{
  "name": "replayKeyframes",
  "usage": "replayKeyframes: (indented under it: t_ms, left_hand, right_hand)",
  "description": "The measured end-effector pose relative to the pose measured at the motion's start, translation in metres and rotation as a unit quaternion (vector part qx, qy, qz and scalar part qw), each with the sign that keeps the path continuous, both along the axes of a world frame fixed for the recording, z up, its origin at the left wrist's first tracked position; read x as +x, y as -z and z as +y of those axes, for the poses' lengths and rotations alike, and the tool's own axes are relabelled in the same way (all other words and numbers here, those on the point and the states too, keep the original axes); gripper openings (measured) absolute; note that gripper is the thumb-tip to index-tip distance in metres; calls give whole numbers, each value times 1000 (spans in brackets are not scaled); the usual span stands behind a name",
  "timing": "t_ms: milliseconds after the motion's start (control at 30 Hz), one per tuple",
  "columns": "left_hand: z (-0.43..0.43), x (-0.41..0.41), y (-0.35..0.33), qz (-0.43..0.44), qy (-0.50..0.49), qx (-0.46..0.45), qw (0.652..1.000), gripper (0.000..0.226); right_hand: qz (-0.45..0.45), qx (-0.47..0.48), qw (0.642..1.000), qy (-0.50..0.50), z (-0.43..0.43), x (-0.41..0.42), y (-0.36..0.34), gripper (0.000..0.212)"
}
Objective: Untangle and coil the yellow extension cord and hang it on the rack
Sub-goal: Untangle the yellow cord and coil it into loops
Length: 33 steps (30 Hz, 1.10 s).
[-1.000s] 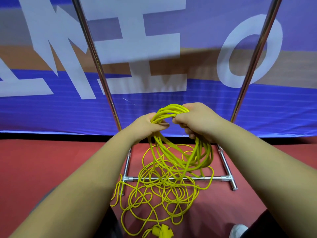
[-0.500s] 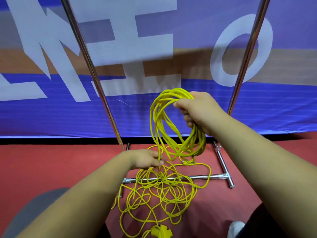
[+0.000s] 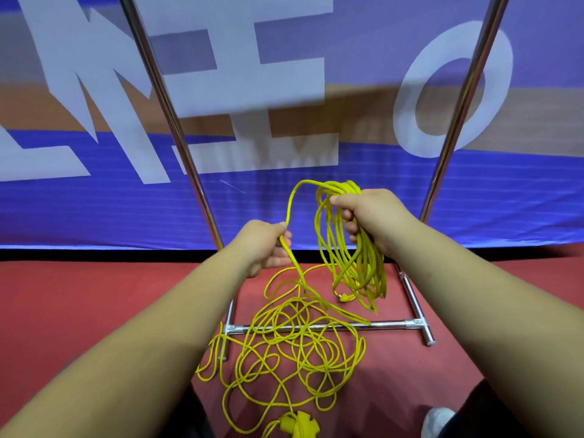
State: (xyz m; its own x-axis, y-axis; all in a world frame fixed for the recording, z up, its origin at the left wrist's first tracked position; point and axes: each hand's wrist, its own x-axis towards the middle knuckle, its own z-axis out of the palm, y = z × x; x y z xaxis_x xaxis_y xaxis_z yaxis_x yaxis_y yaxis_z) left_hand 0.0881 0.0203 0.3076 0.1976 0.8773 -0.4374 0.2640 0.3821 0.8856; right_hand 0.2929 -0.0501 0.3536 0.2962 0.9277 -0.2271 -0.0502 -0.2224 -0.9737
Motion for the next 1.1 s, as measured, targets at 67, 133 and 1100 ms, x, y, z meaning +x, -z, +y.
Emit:
replayKeyframes:
  t_ms: [67,133,1100]
  left_hand:
    - [1,0,-14,-64,-12,-27,997,25]
    - [2,-1,-24,-143,-29,-68,987,20]
    - [-21,11,36,184,377,106,902,26]
  right_hand:
    - [10,-31,999,-21,2,-2,9,34]
    - [15,-47,997,-51,3,-6,15,29]
    - [94,30,995,-19,4,-24,10,12]
